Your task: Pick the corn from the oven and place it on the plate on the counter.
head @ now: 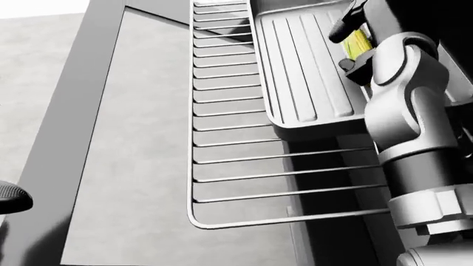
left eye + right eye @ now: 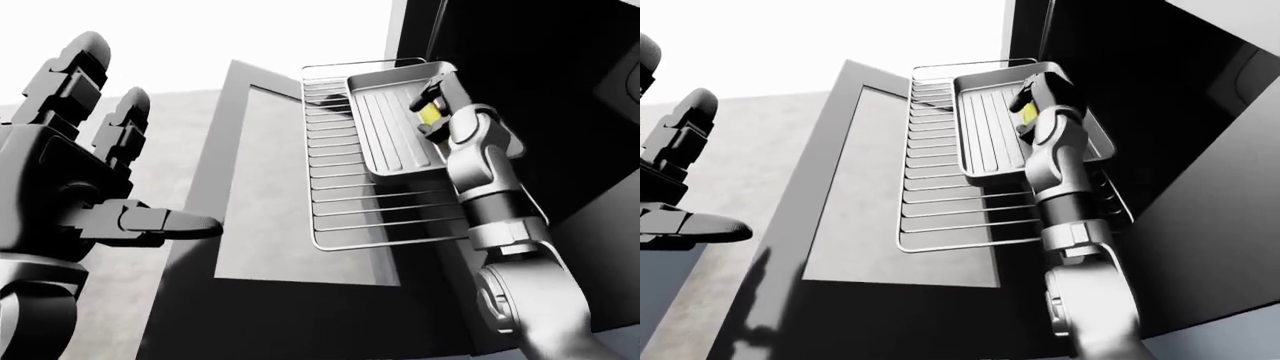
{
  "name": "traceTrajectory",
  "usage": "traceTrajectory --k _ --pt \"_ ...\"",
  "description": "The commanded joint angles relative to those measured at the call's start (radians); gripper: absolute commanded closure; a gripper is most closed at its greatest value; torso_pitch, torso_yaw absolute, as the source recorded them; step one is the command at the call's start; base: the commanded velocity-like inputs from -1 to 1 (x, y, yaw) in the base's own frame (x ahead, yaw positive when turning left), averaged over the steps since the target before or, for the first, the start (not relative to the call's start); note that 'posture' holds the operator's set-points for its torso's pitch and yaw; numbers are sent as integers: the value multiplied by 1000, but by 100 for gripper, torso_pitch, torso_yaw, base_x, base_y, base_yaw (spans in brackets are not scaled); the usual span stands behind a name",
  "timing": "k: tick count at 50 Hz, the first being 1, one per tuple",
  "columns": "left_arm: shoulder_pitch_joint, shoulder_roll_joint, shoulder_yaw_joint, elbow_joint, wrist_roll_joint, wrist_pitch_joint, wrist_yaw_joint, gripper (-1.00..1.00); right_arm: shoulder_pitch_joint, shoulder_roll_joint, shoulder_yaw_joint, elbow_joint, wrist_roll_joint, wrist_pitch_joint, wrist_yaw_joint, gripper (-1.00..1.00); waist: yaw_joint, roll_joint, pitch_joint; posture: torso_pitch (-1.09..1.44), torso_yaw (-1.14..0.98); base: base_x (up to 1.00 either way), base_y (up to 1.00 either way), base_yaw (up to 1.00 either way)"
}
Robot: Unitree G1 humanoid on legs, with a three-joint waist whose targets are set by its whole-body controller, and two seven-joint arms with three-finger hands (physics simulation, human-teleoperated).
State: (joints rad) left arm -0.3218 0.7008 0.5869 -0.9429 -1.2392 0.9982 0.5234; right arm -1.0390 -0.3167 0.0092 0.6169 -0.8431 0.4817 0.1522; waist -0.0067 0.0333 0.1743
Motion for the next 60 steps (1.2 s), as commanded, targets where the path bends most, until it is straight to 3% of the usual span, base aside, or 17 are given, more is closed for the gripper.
traceTrajectory --k 1,5,23,26,30,32,38,40,41,45,50,53,55,56,58,59,60 --pt "-16 16 18 -8 11 -30 0 -100 14 4 -5 53 -53 16 67 49 -5 7 -13 29 0 0 0 0" --pt "-15 25 31 -11 -13 -28 13 -100 -8 14 -12 20 -102 7 108 100 -4 5 -19 29 0 0 0 0" --pt "-19 86 53 11 -85 -54 54 -100 -195 33 -39 -279 -197 22 321 100 -18 33 27 29 0 0 0 0" --pt "-20 94 56 15 -94 -59 60 -100 -203 57 -27 -329 -208 33 353 100 -14 37 18 29 0 -5 2 0" --pt "-13 106 70 17 -111 -68 63 -100 -204 72 -31 -351 -203 38 366 100 -1 -31 -21 29 0 -33 30 0" --pt "-5 106 75 15 -112 -71 61 -100 -203 72 -34 -364 -199 40 369 100 6 -32 -30 29 0 -41 36 0" --pt "-2 120 81 16 -131 -78 73 -100 -183 58 -44 -406 -192 48 391 100 33 21 -19 29 0 -52 37 0" --pt "-9 125 74 17 -134 -79 79 -100 -177 53 -47 -415 -189 51 392 100 38 63 -28 29 0 -69 36 0" --pt "-9 124 71 17 -133 -80 79 -100 -176 49 -47 -419 -188 51 395 100 39 102 -40 29 0 -80 37 0" --pt "-19 141 70 14 -161 -80 102 -100 -180 35 -52 -452 -192 63 420 100 49 108 -56 29 0 -91 37 0" --pt "-14 145 74 17 -171 -88 107 -100 -198 8 -73 -484 -176 85 441 100 32 79 -45 29 0 -99 34 0" --pt "-16 145 66 14 -170 -90 111 -100 -181 -8 -85 -504 -154 101 437 100 28 41 4 29 0 -15 -4 0" --pt "-19 146 64 15 -171 -91 114 -100 -183 -15 -84 -516 -148 116 440 100 5 22 7 29 0 0 -18 -24" --pt "-20 143 56 13 -166 -91 115 -100 -181 -14 -81 -526 -145 119 443 100 0 -10 17 29 0 0 0 -48" --pt "-19 140 56 10 -165 -90 116 -100 -173 -12 -76 -545 -140 121 448 100 7 -98 -13 29 0 0 0 -46" --pt "-15 139 62 8 -167 -89 113 -100 -170 -10 -71 -564 -143 126 458 100 2 -36 61 29 0 0 0 -26" --pt "-12 138 66 9 -163 -89 109 -100 -167 -6 -69 -574 -142 124 462 100 12 -54 34 29 0 0 0 -5"
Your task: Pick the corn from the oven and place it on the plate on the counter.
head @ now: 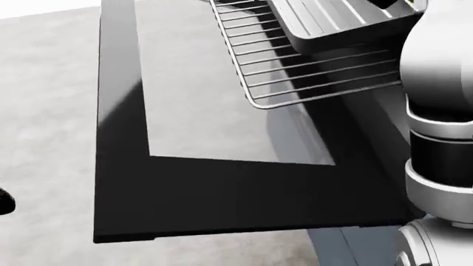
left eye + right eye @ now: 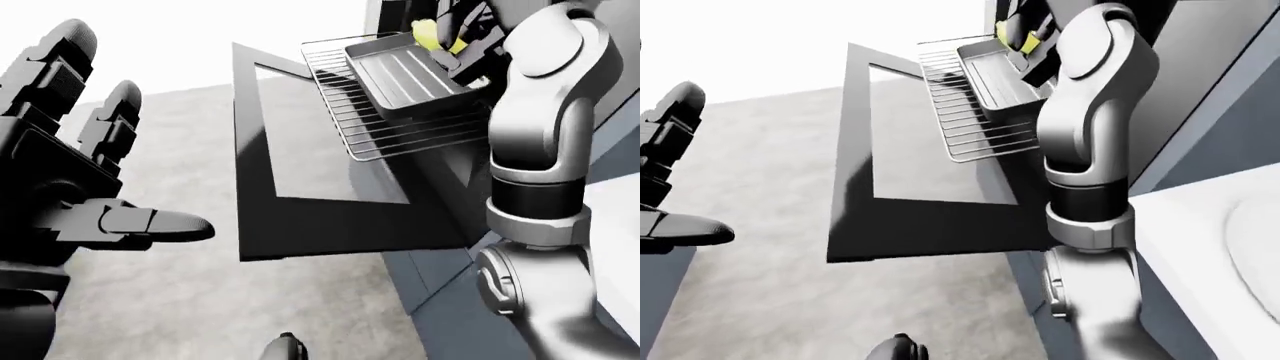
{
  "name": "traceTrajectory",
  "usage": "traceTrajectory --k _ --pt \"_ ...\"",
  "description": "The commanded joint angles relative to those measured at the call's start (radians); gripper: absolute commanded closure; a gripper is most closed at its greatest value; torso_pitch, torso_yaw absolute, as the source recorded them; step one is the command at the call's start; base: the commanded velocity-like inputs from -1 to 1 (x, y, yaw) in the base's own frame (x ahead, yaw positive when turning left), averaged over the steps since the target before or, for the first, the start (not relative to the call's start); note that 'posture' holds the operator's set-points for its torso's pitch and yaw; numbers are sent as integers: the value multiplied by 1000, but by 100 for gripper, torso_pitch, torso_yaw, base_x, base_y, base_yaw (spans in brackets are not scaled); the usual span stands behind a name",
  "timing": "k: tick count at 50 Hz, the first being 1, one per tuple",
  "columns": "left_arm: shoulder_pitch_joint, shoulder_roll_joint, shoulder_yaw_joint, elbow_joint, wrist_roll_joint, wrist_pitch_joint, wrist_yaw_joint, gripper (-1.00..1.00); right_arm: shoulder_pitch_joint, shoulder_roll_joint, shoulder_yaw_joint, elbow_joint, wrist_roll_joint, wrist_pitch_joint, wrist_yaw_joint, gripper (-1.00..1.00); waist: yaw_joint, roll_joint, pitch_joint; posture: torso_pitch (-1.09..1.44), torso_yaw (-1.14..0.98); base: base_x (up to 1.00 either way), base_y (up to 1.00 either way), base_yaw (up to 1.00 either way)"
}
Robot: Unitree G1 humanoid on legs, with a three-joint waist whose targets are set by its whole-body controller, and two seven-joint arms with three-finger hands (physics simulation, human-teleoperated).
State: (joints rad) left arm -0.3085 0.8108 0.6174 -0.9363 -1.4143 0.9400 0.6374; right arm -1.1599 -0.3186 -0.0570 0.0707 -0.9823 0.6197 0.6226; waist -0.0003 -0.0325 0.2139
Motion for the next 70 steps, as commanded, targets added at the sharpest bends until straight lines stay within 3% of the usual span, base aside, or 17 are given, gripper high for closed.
traceTrajectory --k 1,6,10,15,18,19,21,29,32,33,35,40,43,45,56,59,70 --pt "-22 24 36 0 16 -32 -10 -100 -44 2 5 -45 -6 -13 6 100 14 1 -27 29 0 0 0 0" --pt "-15 24 47 -1 12 -33 -12 -100 -44 13 7 -110 -23 -4 58 100 -9 36 -7 29 0 0 0 0" --pt "-15 21 38 -8 19 -33 -12 -100 -6 14 -4 -165 -20 13 87 100 -39 123 -24 29 0 0 0 -22" --pt "-39 44 30 -9 -14 -27 17 -100 22 0 -14 -242 -25 31 138 100 -29 64 -25 29 0 0 0 -52" --pt "-47 51 16 -11 -20 -30 32 -100 30 -8 -17 -264 -26 42 158 100 -19 -22 -41 29 0 0 0 -51" --pt "-50 51 7 -14 -16 -28 34 -100 29 -9 -17 -269 -27 46 165 100 -22 20 -31 29 0 0 0 -52" --pt "-54 56 10 -12 -23 -28 38 -100 29 -13 -19 -278 -26 50 177 100 -23 18 -42 29 0 0 0 -53" --pt "-65 61 0 -11 -35 -33 53 -100 38 -35 -32 -299 -17 66 193 100 -5 105 -17 29 0 0 0 -52" --pt "-79 74 -8 -4 -46 -33 64 -100 44 -36 -32 -301 -14 68 191 100 -4 197 -51 29 0 0 0 -52" --pt "-79 70 -11 -5 -42 -34 63 -100 46 -37 -33 -298 -12 65 187 100 4 133 -22 29 0 0 0 -52" --pt "-79 65 -17 -4 -30 -35 56 -100 52 -42 -35 -308 -13 70 195 100 -13 147 -35 29 0 0 0 -52" --pt "-102 60 -46 -7 -32 -33 77 -100 62 -51 -38 -327 -12 77 208 100 -13 93 -31 29 0 0 0 -52" --pt "-102 50 -49 -7 -20 -30 69 -100 67 -51 -38 -333 -12 81 210 100 -1 48 -32 29 0 0 0 -52" --pt "-105 51 -47 -6 -23 -28 70 -100 66 -49 -36 -334 -12 80 209 100 4 -11 -45 29 0 0 0 -52" --pt "-116 40 -60 0 -2 -25 60 -100 48 -53 -35 -339 -13 88 221 100 -6 96 -19 29 0 0 0 -48" --pt "-126 42 -67 2 -9 -24 68 -100 48 -55 -36 -344 -16 93 229 100 -13 164 -40 29 0 0 0 -37" --pt "-131 33 -66 -1 -7 -17 70 -100 56 -42 -25 -363 -10 72 233 100 10 49 -19 29 0 0 0 -43"
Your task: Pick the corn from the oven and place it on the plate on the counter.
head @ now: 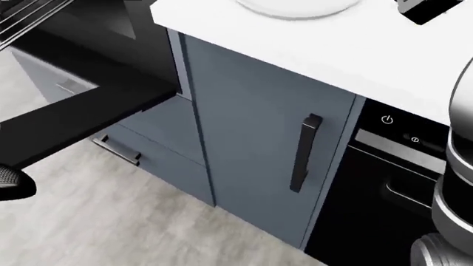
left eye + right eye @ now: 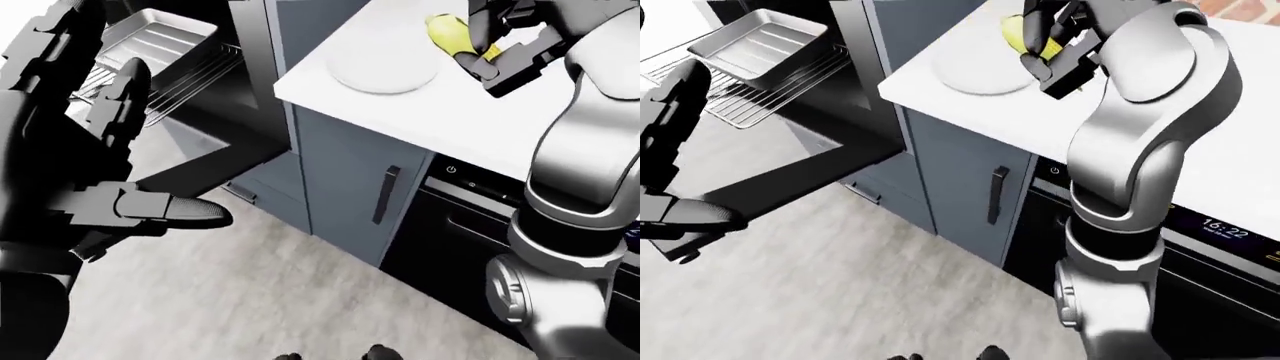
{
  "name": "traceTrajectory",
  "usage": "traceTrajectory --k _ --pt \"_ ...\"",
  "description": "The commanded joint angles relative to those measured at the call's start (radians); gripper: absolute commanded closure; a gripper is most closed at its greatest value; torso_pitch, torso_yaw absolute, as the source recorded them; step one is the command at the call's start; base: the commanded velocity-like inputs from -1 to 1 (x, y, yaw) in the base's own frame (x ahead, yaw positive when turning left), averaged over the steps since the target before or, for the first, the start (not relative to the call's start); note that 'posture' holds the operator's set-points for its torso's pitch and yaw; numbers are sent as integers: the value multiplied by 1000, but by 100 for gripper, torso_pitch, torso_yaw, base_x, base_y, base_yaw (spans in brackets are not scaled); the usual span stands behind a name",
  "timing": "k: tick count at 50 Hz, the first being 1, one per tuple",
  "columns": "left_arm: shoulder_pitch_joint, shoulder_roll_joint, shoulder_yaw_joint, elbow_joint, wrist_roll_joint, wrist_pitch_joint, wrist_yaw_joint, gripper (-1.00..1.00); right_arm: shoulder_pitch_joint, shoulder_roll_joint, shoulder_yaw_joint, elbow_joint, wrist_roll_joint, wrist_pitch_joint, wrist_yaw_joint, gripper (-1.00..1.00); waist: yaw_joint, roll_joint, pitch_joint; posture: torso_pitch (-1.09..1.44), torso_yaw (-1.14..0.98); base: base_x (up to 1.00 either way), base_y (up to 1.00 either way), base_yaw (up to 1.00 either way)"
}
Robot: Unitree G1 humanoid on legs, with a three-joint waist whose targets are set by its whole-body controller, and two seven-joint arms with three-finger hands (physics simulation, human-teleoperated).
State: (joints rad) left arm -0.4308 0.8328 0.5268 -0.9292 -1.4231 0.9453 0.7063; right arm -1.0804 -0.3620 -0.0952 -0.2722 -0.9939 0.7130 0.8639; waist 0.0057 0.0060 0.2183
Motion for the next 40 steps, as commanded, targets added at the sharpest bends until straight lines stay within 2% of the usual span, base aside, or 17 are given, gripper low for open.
traceTrajectory --k 1,2,3,9,13,14,15,16,21,24,27,32,35,36,37,38,40 --pt "-2 11 31 -9 2 -24 -3 -100 -26 8 13 -19 6 -25 -12 100 11 -24 -49 29 0 23 0 0" --pt "1 12 33 -9 3 -26 -5 -100 -29 10 12 -20 7 -27 -13 100 1 5 -20 29 0 27 0 0" --pt "3 12 33 -9 2 -27 -4 -100 -26 12 11 -16 11 -33 -18 100 -1 6 -17 29 0 27 0 0" --pt "11 3 30 -10 22 -28 -17 -100 -20 17 13 -19 19 -45 -19 100 -16 58 -15 29 0 32 0 0" --pt "16 -2 36 -9 28 -27 -28 -100 -19 26 17 -14 20 -49 -25 100 -32 134 -36 29 0 34 0 0" --pt "19 -6 33 -10 37 -27 -32 -100 -15 27 17 -16 20 -50 -26 100 -26 103 -30 29 0 34 0 0" --pt "19 -7 34 -10 36 -26 -32 -100 -16 26 16 -19 19 -48 -22 100 -34 112 -30 29 0 34 0 0" --pt "18 -12 28 -9 49 -26 -40 -100 -16 23 12 -17 23 -50 -25 100 -27 104 -35 29 0 34 0 0" --pt "18 -29 16 -13 74 -20 -50 -100 -17 14 10 -14 28 -48 -28 100 -11 41 -32 29 0 34 0 0" --pt "15 -19 41 -11 46 -11 -43 -100 -25 16 17 -17 24 -43 -21 100 6 -26 -44 29 0 34 0 0" --pt "26 -26 41 -11 62 -15 -58 -100 -31 19 19 -12 17 -50 -22 100 -1 -20 -26 29 0 27 0 0" --pt "11 -9 40 -7 40 -13 -40 -100 -39 19 16 -6 16 -55 -18 100 -25 10 -11 29 0 1 0 0" --pt "21 -12 42 -12 45 -17 -43 -100 -36 25 20 -12 12 -50 -14 100 -37 78 -17 29 0 0 0 0" --pt "18 -7 48 -9 35 -18 -39 -100 -43 26 21 -12 10 -48 -12 100 -37 41 -7 29 0 0 0 0" --pt "21 -5 52 -11 31 -20 -38 -100 -43 29 22 -11 10 -48 -14 100 -36 50 -11 29 0 0 0 0" --pt "26 -8 51 -13 35 -22 -41 -100 -43 31 26 -20 3 -41 -5 100 -34 58 -44 29 0 16 0 0" --pt "31 -8 56 -14 34 -23 -42 -100 -38 34 25 -19 2 -45 -7 100 -25 55 -26 29 0 20 0 0"
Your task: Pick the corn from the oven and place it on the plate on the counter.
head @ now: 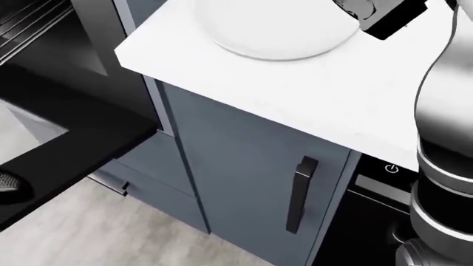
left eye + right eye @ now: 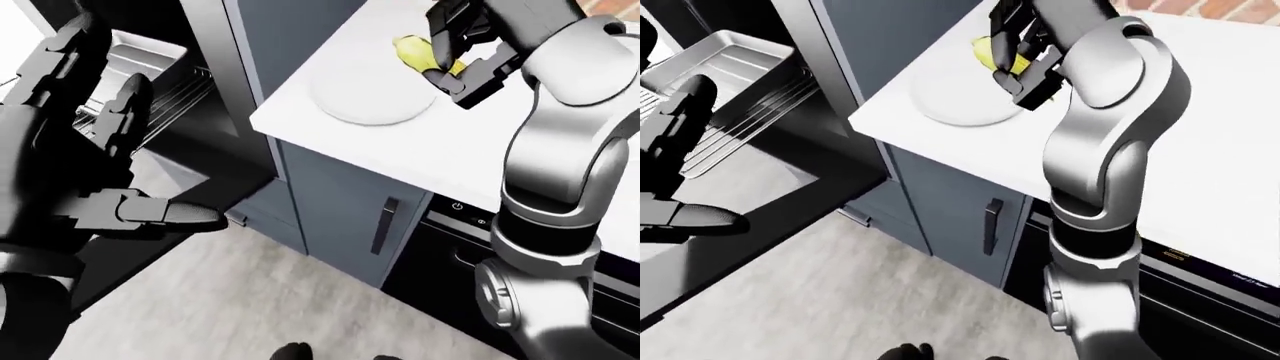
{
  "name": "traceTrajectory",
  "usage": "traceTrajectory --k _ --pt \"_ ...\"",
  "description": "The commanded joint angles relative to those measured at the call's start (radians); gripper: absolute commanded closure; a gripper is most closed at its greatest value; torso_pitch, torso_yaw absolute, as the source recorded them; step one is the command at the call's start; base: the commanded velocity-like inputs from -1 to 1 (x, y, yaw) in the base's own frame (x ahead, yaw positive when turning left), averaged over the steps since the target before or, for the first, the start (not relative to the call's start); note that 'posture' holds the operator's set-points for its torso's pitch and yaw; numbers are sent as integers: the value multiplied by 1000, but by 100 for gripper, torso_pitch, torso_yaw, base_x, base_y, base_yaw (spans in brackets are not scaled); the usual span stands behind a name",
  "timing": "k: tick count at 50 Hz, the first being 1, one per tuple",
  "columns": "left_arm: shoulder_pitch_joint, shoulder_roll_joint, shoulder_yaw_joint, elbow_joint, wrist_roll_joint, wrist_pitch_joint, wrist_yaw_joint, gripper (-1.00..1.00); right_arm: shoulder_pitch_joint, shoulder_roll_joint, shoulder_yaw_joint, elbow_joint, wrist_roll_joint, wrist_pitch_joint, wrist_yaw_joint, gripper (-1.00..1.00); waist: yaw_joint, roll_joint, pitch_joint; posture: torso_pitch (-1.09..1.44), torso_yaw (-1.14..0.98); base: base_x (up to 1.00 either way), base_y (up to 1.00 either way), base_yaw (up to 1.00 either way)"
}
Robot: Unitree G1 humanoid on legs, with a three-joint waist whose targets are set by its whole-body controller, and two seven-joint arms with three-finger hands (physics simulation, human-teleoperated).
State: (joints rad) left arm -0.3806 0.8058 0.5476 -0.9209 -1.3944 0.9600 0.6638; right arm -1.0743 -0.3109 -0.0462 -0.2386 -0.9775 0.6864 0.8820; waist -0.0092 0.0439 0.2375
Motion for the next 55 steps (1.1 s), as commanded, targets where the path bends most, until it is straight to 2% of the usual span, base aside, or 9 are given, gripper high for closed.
traceTrajectory --k 1,4,6,10,15,18,27,37,55 --pt "-18 15 28 -21 19 -40 -7 -100 -41 -13 -24 -49 -12 -23 -31 100 -8 15 -44 29 0 20 0 0" --pt "-11 11 36 -20 23 -41 -15 -100 -44 -10 -21 -50 -15 -23 -29 100 -1 -10 -46 29 0 21 0 0" --pt "-8 12 41 -24 16 -41 -12 -100 -45 -6 -20 -49 -17 -23 -28 100 4 -66 -47 29 0 20 0 0" --pt "1 5 38 -22 32 -43 -23 -100 -48 3 -18 -40 -14 -29 -36 100 10 -54 -68 29 0 20 0 0" --pt "24 -15 50 -34 50 -43 -42 -100 -71 -1 -18 -46 -15 -23 -16 100 0 -34 -55 29 0 2 0 0" --pt "49 -16 83 -59 22 -41 -36 -100 -76 -5 -20 -47 -13 -23 -9 100 -13 22 -62 29 0 0 0 0" --pt "85 10 131 -63 -16 -67 -32 -100 -63 41 7 -48 -26 -38 11 100 -17 -2 -32 29 0 0 0 0" --pt "88 6 113 -64 -26 -51 -20 -100 -82 96 31 17 -49 -60 2 100 -18 5 -49 22 0 0 0 0" --pt "100 3 152 -41 -5 -62 -65 -100 -169 189 60 583 28 -264 -391 100 -30 27 -74 21 0 0 0 0"
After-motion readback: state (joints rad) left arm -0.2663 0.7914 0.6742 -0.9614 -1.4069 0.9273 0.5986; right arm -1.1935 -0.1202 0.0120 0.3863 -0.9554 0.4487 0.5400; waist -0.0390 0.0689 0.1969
